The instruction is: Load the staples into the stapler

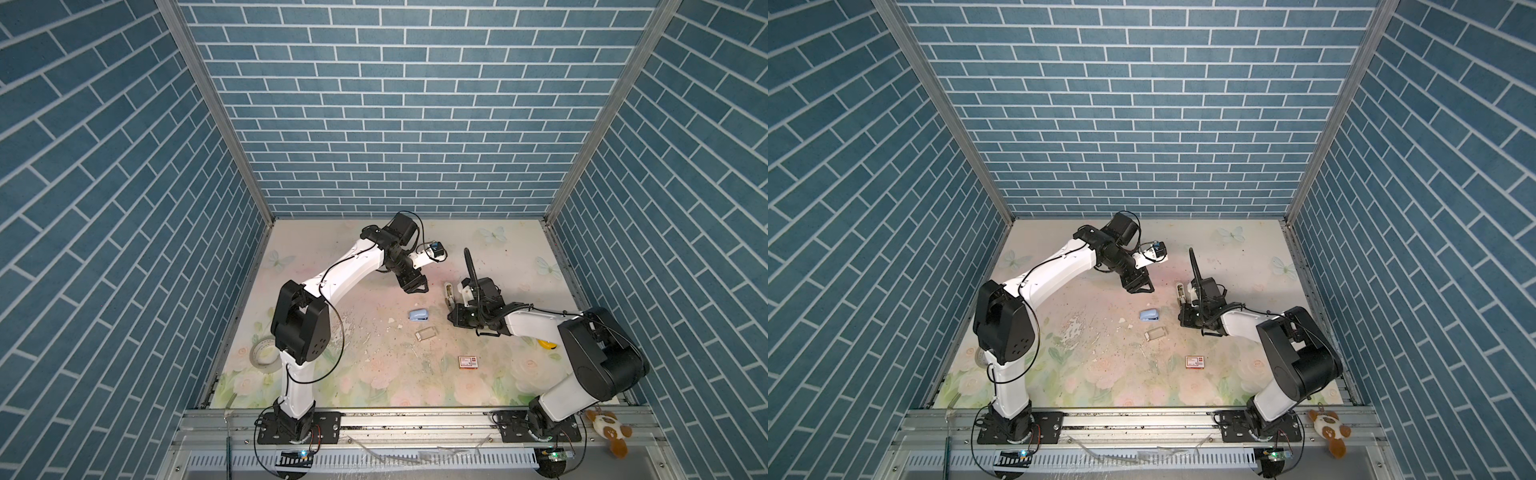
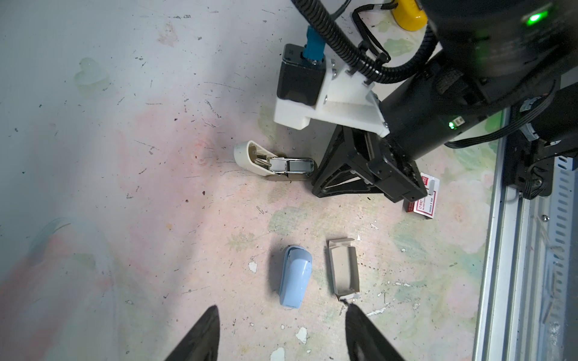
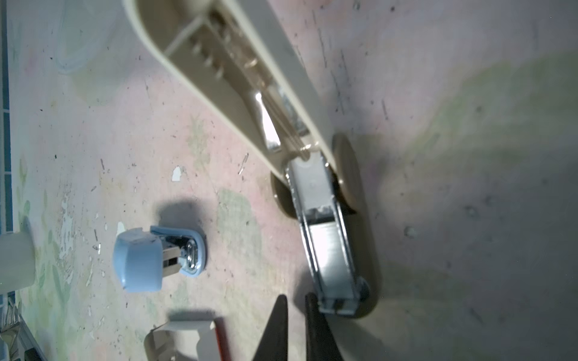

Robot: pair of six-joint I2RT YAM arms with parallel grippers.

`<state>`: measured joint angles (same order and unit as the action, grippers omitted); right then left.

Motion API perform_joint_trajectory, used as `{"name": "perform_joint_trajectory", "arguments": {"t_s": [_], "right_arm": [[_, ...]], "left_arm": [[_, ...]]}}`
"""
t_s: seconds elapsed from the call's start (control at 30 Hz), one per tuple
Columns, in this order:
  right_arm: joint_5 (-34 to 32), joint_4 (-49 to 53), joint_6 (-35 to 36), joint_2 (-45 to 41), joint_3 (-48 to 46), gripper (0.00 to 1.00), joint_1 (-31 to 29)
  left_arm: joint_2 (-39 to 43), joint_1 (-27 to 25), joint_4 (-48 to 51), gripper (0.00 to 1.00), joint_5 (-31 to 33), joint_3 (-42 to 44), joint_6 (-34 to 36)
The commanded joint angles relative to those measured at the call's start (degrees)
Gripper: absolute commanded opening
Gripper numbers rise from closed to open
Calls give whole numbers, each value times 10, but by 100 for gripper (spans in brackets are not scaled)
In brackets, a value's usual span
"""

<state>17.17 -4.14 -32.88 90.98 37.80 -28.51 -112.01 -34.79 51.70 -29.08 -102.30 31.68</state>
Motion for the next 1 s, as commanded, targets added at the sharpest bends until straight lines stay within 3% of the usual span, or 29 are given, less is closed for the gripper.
{"name": "perform_joint_trajectory", "arguments": {"t_s": [0.0,0.27,0.77,0.97], "right_arm": [[-25,19,1,12,5,14,7],[-54,55,22,12,19,14,31],[-41,48,37,53,42,16,64],[-39,49,19,-4,13,17,66]], "left_arm": [[-11,3,3,65,-24,-10,16],[-30,-3,-5,65,-17,-13,31],[-88,-43,-49,63,41,-19,45],[-101,-61,-81,63,63,-16,40]]}}
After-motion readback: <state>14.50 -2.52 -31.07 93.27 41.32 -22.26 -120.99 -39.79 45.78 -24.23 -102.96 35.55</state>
